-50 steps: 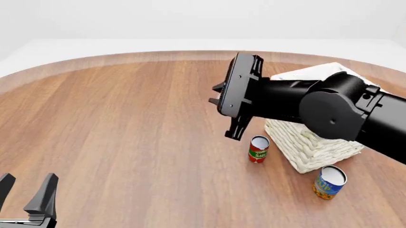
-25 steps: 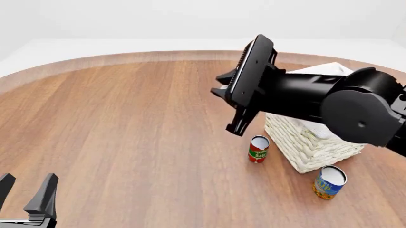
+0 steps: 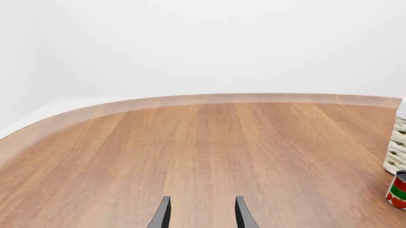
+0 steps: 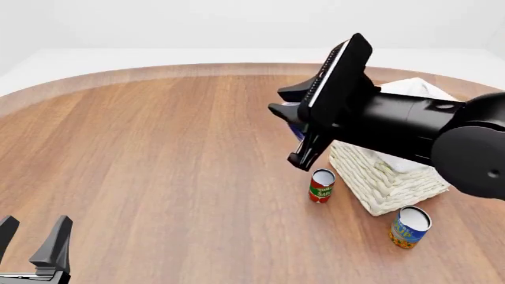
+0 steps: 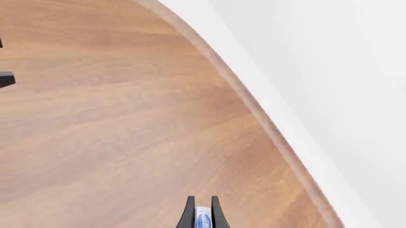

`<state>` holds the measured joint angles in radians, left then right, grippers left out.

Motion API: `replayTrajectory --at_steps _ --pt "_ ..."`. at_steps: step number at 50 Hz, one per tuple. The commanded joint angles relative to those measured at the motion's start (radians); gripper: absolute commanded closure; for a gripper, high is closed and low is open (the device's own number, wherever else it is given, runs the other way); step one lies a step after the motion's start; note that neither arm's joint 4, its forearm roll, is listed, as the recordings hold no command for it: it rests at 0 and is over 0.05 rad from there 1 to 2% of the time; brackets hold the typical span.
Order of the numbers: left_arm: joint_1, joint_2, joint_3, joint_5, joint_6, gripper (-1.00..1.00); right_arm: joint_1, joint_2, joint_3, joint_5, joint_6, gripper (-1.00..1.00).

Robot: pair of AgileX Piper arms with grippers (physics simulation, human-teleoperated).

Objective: Pick up the alphabet soup and the cream cheese box, and put them in the basket.

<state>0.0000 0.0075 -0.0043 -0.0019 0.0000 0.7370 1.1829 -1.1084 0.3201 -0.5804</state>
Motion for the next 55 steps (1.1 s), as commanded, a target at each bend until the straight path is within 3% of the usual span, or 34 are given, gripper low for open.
replayTrajectory --at_steps 1,14,23,34,55 --pt "0.0 0.0 0.0 0.0 0.0 -1.0 0.013 -0.059 0.041 -0.042 0.065 1.0" --pt "0.0 0.0 0.0 0.0 0.0 -1.0 0.004 -0.119 0.069 -0.053 0.102 1.0" --pt "0.0 0.0 0.0 0.0 0.0 -1.0 0.006 -0.139 0.101 -0.066 0.176 1.0" --pt "0.0 0.0 0.0 0.0 0.0 -1.0 0.027 -0.146 0.115 -0.058 0.227 1.0" --pt "0.0 0.0 0.0 0.0 0.0 -1.0 0.044 -0.11 0.115 -0.03 0.256 1.0"
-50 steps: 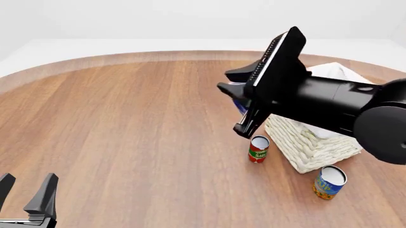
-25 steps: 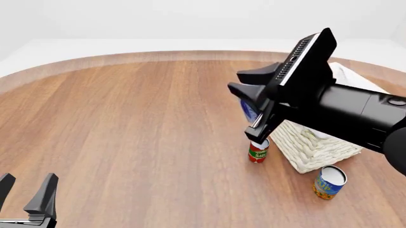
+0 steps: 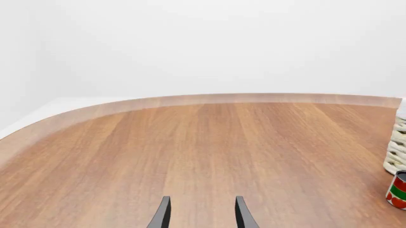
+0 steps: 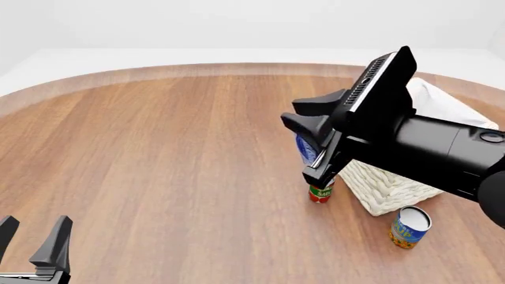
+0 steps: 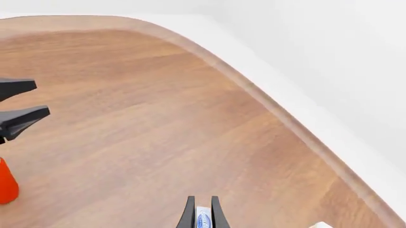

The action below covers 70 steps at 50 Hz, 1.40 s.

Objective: Pick up the alphabet soup and the cream cheese box, and put them in the basket.

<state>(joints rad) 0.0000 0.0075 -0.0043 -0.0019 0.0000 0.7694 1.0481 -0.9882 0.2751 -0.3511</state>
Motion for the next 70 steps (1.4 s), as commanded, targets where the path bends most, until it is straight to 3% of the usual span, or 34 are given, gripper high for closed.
replayTrajectory --at_steps 1,25,27,29,39,70 --pt "0.0 0.0 0.0 0.0 0.0 -1.0 0.011 0.025 -0.005 0.015 0.026 1.0" --pt "0.0 0.0 0.0 0.0 0.0 -1.0 0.011 0.025 -0.005 0.015 0.026 1.0" --pt "0.0 0.0 0.0 0.0 0.0 -1.0 -0.028 0.042 -0.001 0.005 -0.027 1.0" --pt "0.0 0.0 0.0 0.0 0.0 -1.0 -0.015 0.024 -0.006 0.023 -0.002 1.0" --pt "0.0 0.0 0.0 0.0 0.0 -1.0 -0.032 0.003 -0.028 0.058 -0.011 1.0" --pt "0.0 0.0 0.0 0.0 0.0 -1.0 -0.12 -0.067 -0.146 0.178 0.046 1.0"
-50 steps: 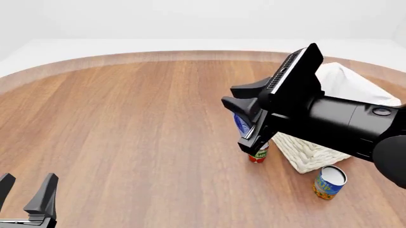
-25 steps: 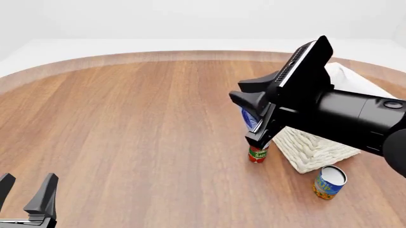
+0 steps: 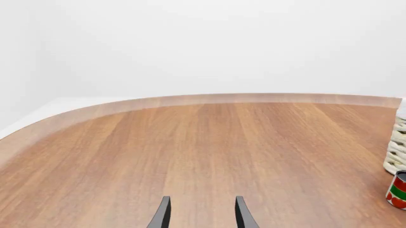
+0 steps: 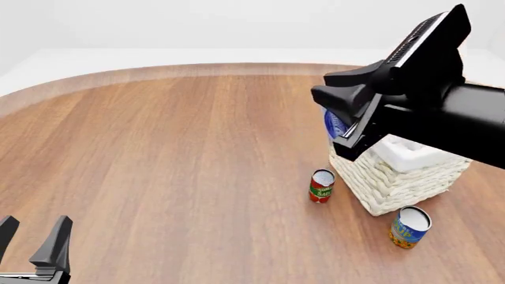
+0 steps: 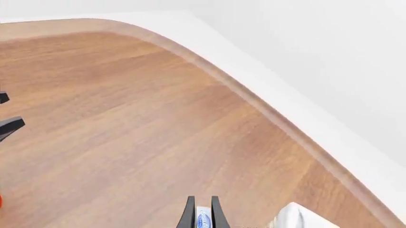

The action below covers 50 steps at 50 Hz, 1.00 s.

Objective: Pick up the alphabet soup and the cream cheese box, and put them in the basket.

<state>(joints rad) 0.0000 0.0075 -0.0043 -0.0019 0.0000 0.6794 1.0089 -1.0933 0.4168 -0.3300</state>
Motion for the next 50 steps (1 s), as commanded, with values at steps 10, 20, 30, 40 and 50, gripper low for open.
replayTrajectory --at_steps 10,20,30,40,50 --pt "0.0 0.0 0.0 0.0 0.0 -1.0 -0.057 -0.053 -0.066 0.066 0.017 1.0" --pt "0.0 0.0 0.0 0.0 0.0 -1.0 -0.073 -0.067 -0.094 0.09 0.011 1.0" --pt "0.0 0.0 0.0 0.0 0.0 -1.0 -0.1 -0.079 -0.105 0.107 0.004 1.0" --pt "0.0 0.0 0.0 0.0 0.0 -1.0 -0.136 -0.089 -0.111 0.117 0.005 1.0" --pt "0.0 0.0 0.0 0.0 0.0 -1.0 -0.186 -0.095 -0.116 0.129 0.018 1.0"
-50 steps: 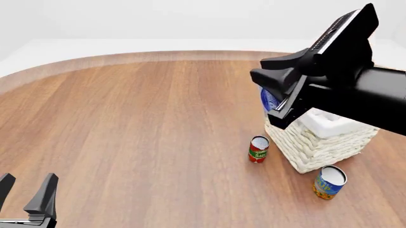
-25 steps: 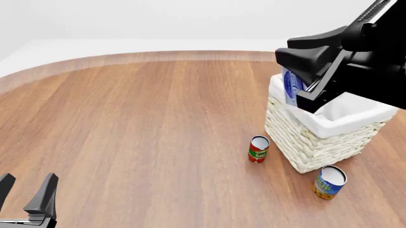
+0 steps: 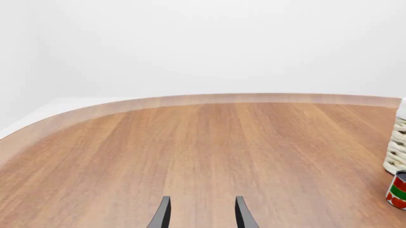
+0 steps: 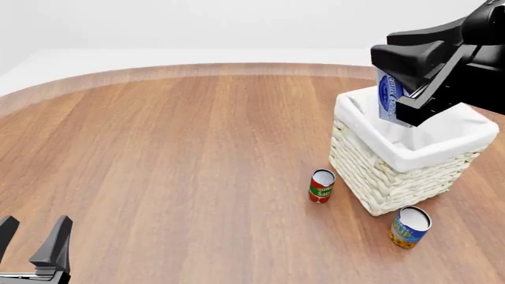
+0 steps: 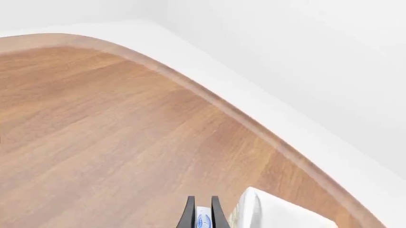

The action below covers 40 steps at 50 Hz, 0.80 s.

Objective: Pick up the alphabet soup and the cream cheese box, and put them in the basket.

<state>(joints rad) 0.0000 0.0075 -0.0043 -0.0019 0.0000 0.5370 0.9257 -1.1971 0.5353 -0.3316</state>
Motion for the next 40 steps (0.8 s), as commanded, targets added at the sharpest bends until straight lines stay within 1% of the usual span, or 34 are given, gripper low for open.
replayTrajectory --at_steps 1,14,20,32,36,40 --pt "0.0 0.0 0.0 0.0 0.0 -1.0 -0.046 -0.012 -0.011 0.01 0.018 1.0" --pt "0.0 0.0 0.0 0.0 0.0 -1.0 -0.102 -0.003 -0.009 0.008 0.03 1.0" --pt "0.0 0.0 0.0 0.0 0.0 -1.0 -0.145 0.015 -0.004 -0.01 0.044 1.0" --pt "0.0 0.0 0.0 0.0 0.0 -1.0 -0.181 0.024 0.019 -0.001 0.069 1.0" --pt "0.0 0.0 0.0 0.0 0.0 -1.0 -0.208 0.033 0.032 0.0 0.072 1.0" --pt "0.0 0.0 0.0 0.0 0.0 -1.0 -0.218 0.031 0.046 -0.005 0.071 1.0"
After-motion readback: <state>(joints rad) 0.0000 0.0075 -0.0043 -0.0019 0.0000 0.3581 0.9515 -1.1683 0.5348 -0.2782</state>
